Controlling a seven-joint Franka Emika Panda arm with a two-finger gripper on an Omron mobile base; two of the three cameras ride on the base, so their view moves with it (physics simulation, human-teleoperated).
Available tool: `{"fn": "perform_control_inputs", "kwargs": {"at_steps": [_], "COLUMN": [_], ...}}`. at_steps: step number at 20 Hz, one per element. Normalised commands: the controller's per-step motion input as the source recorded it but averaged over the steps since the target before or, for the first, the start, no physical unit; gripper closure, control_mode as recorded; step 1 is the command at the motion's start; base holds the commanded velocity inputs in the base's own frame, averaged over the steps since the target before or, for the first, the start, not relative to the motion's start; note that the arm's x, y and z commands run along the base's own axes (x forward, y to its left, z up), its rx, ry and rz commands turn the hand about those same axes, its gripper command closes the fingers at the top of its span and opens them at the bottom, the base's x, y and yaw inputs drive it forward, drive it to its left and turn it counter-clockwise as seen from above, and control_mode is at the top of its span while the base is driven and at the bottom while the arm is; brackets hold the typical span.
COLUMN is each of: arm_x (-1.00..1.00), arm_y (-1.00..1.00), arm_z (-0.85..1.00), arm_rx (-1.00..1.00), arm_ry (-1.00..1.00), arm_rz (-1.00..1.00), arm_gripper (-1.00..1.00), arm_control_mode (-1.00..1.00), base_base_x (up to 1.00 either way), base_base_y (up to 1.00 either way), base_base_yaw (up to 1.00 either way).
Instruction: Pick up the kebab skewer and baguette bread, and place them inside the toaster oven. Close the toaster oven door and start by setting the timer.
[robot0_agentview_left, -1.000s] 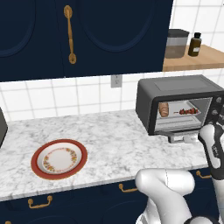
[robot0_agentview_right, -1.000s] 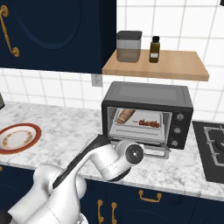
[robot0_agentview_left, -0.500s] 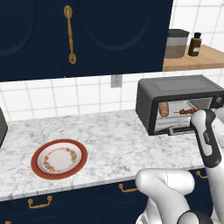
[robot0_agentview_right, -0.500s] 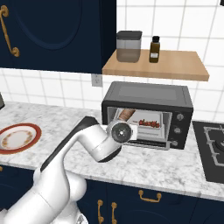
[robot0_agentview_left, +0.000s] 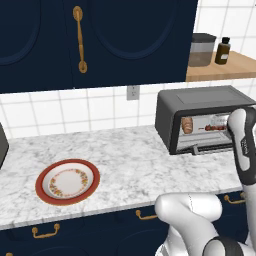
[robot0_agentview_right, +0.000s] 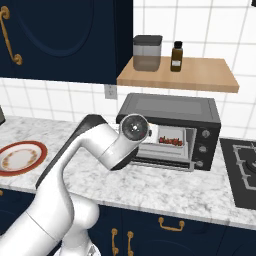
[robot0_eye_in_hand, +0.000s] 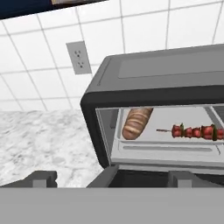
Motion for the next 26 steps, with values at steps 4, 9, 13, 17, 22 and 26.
{"fn": "perform_control_inputs", "kwargs": {"at_steps": [4,9,13,17,22,26], "arm_x": [-0.96,-0.58,0.36,0.08,0.0,0.45], "arm_y": [-0.19,0.0,-0.08,-0.32,-0.27,-0.01], "arm_z": [0.11,-0.35,-0.97,-0.74,-0.6,-0.53], "arm_rx": [0.0,0.0,0.0,0.0,0.0,0.0], "arm_ry": [0.1,0.17,0.26,0.08,0.02,0.0], "arm_rz": [-0.18,-0.22,-0.11,0.0,0.02,0.0], "arm_gripper": [-1.0,-1.0,-1.0,-1.0,-1.0,-1.0], "arm_control_mode": [-1.0,-1.0,-1.0,-1.0,-1.0,-1.0], "base_base_x": [0.0,0.0,0.0,0.0,0.0,0.0], "base_base_y": [0.0,0.0,0.0,0.0,0.0,0.0], "base_base_yaw": [0.0,0.0,0.0,0.0,0.0,0.0]}}
